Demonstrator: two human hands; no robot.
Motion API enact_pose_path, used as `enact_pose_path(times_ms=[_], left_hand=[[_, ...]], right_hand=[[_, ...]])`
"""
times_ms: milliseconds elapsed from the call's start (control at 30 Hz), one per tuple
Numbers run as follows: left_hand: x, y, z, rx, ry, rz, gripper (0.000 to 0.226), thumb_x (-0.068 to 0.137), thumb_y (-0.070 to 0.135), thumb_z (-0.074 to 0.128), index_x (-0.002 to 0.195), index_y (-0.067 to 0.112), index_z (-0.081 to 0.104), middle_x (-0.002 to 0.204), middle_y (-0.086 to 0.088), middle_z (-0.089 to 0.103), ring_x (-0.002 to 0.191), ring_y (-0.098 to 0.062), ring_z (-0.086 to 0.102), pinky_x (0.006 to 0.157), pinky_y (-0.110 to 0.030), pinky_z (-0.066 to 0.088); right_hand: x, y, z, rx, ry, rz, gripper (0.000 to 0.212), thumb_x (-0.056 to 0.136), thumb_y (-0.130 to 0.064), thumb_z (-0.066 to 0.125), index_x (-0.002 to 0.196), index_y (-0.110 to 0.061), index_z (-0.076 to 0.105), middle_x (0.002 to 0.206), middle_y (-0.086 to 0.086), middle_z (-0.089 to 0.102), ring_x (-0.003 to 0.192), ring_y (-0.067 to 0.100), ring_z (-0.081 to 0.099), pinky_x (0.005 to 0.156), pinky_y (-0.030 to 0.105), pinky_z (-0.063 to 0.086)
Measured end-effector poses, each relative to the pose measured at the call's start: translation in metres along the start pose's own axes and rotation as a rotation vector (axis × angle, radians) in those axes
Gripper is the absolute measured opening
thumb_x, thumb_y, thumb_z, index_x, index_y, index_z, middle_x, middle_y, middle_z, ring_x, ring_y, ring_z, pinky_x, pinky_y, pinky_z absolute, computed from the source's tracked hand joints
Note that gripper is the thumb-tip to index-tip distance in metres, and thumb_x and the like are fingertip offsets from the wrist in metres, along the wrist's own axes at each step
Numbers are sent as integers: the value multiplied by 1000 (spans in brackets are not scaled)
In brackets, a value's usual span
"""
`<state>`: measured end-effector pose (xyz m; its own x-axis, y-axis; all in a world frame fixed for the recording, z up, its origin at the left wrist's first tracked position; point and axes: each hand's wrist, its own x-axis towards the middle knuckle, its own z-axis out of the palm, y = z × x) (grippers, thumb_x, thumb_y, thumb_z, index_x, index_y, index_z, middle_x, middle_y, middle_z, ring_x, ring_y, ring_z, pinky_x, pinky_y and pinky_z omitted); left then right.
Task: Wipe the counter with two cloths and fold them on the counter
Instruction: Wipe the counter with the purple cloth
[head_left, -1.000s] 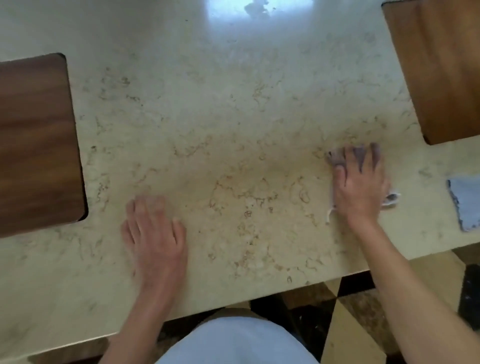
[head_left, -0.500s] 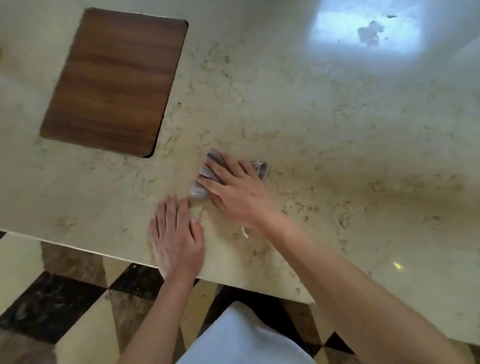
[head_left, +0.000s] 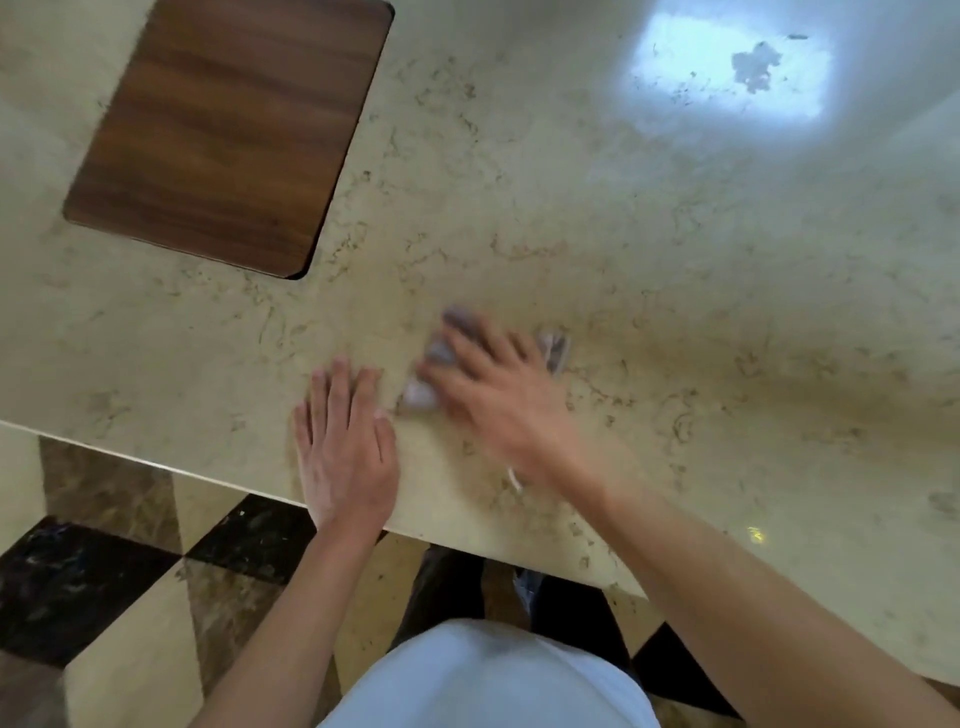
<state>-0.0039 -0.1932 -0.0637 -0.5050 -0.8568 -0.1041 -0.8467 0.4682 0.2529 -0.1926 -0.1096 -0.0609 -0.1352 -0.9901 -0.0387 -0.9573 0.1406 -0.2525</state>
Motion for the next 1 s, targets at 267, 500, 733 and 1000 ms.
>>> enact_pose_path(times_ms=[267,500,733,1000], left_hand=[[-2,49,3,-93,20,-126,46,103,22,39,149,17,38,165,-13,27,155,-31,14,124,-52,9],[-61,151,26,-71,-72,20,56,102,34,32,155,19,34,165,-12,27,154,-33,17,123,-52,13],[-76,162,53,129,-68,98,60,99,46,34,155,26,29,166,-10,24,155,-35,14,121,-56,20],[-77,162,57,147,-43,82,60,99,48,33,156,28,28,168,-7,19,156,-31,10,123,-54,16]], right_hand=[[-77,203,-61,-60,89,687,49,105,-51,31,153,-38,38,169,-1,20,155,29,18,118,54,24],[-50,123,-31,-22,60,151,46,103,-50,39,147,-39,44,165,0,32,152,36,24,112,54,31],[-225,239,-54,-7,14,503,57,102,-59,18,157,-43,14,171,-2,11,158,25,10,119,57,25],[-102,196,-44,40,122,536,51,104,-53,26,154,-40,29,171,0,10,157,32,5,123,61,15]])
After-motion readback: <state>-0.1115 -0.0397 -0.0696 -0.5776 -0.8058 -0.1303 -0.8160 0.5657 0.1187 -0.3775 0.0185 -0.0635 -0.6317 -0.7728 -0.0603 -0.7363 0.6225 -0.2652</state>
